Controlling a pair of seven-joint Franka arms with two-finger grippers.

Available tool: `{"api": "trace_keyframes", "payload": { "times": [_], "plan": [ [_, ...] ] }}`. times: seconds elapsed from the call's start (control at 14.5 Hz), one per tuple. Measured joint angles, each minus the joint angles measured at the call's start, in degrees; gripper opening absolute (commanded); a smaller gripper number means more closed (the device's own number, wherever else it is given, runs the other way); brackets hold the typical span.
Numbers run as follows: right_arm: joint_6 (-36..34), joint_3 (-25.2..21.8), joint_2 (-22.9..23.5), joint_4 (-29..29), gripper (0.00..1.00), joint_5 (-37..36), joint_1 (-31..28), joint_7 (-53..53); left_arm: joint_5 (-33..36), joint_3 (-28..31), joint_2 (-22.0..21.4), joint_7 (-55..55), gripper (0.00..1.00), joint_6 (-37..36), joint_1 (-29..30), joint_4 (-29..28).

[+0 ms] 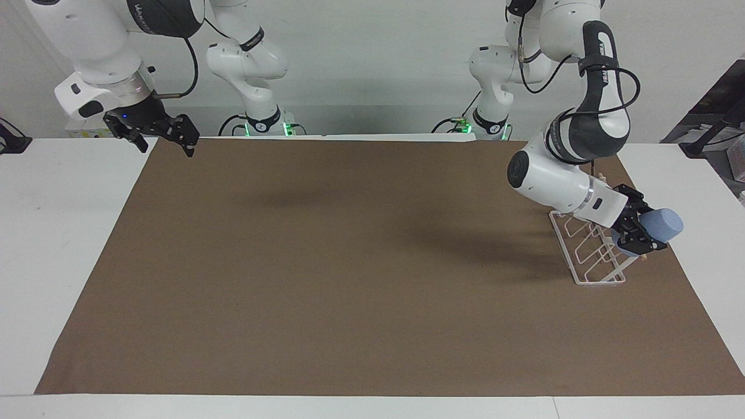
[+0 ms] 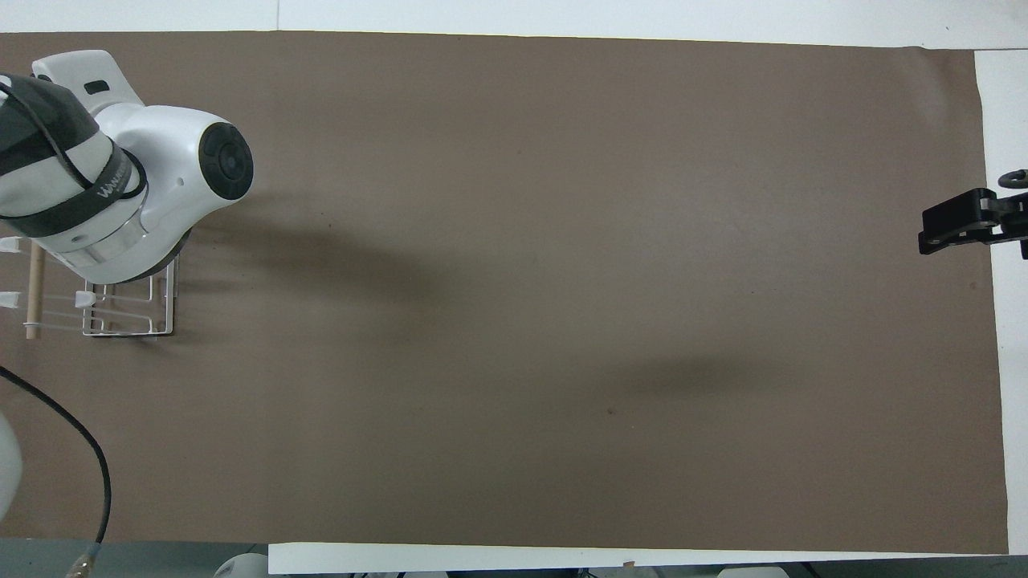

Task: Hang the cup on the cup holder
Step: 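Carry the cup with the left gripper over the acrylic rack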

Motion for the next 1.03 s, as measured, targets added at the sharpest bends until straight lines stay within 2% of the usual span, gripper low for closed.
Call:
{"api": "trace_keyframes", "payload": {
  "times": [0.28,0.62,1.03],
  "plan": [
    [-0.2,-0.62,0.05,-0.29,0.99,0.0,0.43,0.0,1.02,-0.37,3.15,-3.69,0.45,-3.42,-1.27,-0.54],
    [-0.75,-0.84,0.05,-0.52,0.99,0.0,0.57,0.0,0.65,-0.57,3.29,-4.56,0.45,-6.61,-3.19,-1.56],
    [-0.83,-0.99,0.05,-0.74,0.99,0.0,0.76,0.0,0.67,-0.4,3.29,-6.52,0.45,-5.0,-2.95,-2.25]
  ]
}}
